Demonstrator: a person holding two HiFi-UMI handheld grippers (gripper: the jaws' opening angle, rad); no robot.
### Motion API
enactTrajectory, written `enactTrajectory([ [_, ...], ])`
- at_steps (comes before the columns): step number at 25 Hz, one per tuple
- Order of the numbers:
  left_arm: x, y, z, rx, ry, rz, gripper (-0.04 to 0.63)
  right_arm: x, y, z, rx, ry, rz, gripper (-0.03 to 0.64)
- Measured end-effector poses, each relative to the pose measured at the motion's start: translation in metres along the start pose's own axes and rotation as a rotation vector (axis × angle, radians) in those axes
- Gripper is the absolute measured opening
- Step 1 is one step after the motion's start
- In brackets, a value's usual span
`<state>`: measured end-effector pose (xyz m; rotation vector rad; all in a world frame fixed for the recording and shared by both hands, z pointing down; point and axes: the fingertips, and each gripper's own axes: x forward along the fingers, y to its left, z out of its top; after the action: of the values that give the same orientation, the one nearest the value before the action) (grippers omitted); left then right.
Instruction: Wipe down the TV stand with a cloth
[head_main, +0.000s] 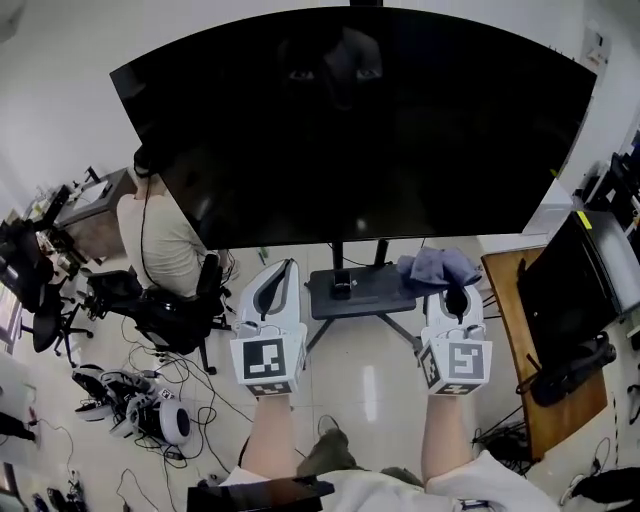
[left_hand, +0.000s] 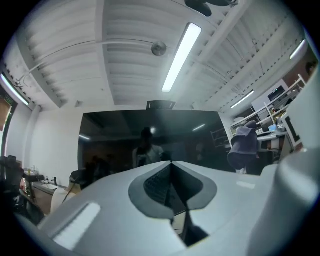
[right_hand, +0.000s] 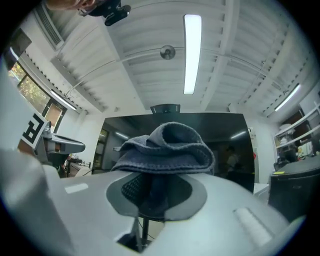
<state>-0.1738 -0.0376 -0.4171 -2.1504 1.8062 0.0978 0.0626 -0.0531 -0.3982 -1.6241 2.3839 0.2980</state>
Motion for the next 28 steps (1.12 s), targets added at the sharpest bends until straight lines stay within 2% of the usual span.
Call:
enactTrajectory([
  [5,-0.104,-0.047,0.036,-0.049,-0.005,0.025,0.117,-0.108,0.001,0.045,0.006,0.012,0.03,0.061],
  [11,-0.19,-0.129,0.031,-0.062,0.036,-0.008,0.115,-0.22,-0.007,0.047,0.01,0.029,0.054,0.061],
  [14,-0.227,-0.157,0.056,-0.057,0.048,-0.018,0.115,-0.261,-0.008,0.073,0.012,0.027,0.057,0.061],
  [17,-0.246,-0.169,0.095,-0.045,0.051,-0.02,0.117,-0.284,-0.012,0.108,0.018,0.032,0.048,0.06],
  [23,-0.265,-0.206,0.113,-0.016,0.032,-0.011,0.117,-0.325,-0.048,0.12,0.017,0.013,0.02,0.06],
  [28,-0.324,-0.189,0.186,-0.032,0.008,-0.008,0.117,-0.369,0.0,0.199,-0.016,0.008,0.043,0.06],
])
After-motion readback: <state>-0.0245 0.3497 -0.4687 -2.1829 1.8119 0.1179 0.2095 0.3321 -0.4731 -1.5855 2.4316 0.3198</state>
